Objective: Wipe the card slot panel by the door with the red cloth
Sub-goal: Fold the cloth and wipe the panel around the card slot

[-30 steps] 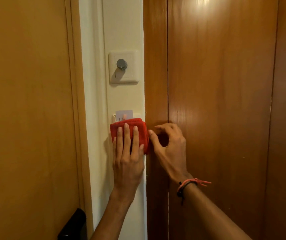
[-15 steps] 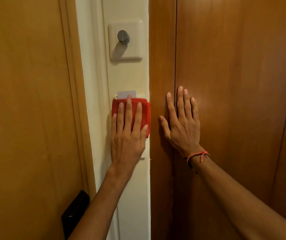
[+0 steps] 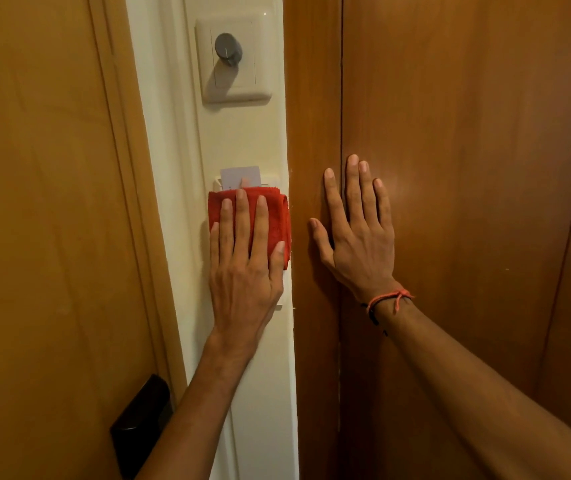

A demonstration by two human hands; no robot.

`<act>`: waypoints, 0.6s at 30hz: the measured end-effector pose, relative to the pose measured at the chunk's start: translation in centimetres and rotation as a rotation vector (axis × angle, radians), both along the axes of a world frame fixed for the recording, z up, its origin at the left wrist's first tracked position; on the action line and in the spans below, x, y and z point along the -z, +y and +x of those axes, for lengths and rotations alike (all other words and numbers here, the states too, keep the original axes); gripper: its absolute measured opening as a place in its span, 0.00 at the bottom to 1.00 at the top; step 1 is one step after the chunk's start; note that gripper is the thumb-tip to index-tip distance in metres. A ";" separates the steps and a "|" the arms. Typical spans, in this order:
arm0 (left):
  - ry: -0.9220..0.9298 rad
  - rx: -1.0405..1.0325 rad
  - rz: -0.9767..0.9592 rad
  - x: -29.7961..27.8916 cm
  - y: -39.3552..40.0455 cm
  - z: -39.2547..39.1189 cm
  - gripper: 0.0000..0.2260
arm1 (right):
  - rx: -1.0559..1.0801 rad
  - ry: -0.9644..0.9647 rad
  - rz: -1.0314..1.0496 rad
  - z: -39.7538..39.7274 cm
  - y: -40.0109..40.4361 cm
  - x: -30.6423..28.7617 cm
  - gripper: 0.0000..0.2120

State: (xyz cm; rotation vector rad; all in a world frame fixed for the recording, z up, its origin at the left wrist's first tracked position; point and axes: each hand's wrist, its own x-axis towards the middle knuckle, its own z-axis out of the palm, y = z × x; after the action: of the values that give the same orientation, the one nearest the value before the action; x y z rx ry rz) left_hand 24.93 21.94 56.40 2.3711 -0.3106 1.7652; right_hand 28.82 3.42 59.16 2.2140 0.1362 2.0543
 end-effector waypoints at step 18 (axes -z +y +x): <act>0.020 0.010 0.067 0.5 1.1 -0.3 0.28 | -0.008 0.003 0.003 0.2 0.0 0.1 0.33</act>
State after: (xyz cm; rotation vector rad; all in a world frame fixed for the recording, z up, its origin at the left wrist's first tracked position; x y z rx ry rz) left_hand 24.64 23.03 55.88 2.4268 -0.3843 1.7517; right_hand 28.99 3.43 59.05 2.2224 0.1424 2.0570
